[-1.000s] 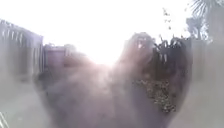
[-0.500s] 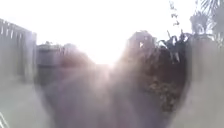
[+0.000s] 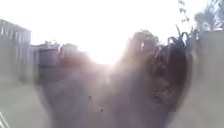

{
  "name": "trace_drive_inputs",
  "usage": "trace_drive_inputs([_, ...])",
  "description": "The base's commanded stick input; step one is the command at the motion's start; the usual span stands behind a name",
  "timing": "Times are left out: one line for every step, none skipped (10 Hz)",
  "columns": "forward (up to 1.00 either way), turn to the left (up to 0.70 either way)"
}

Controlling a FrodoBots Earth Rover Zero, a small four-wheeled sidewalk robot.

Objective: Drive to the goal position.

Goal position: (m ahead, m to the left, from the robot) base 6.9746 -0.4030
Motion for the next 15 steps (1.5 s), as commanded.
trace_drive_inputs([1.00,0.00])
trace_drive_inputs([1.00,0.00])
trace_drive_inputs([1.00,0.00])
trace_drive_inputs([1.00,0.00])
trace_drive_inputs([1.00,0.00])
trace_drive_inputs([1.00,0.00])
trace_drive_inputs([1.00,0.00])
trace_drive_inputs([1.00,0.00])
trace_drive_inputs([1.00,0.00])
trace_drive_inputs([1.00,0.00])
trace_drive_inputs([1.00,0.00])
trace_drive_inputs([1.00,0.00])
trace_drive_inputs([1.00,-0.40])
trace_drive_inputs([1.00,-0.40])
trace_drive_inputs([1.00,-0.40])
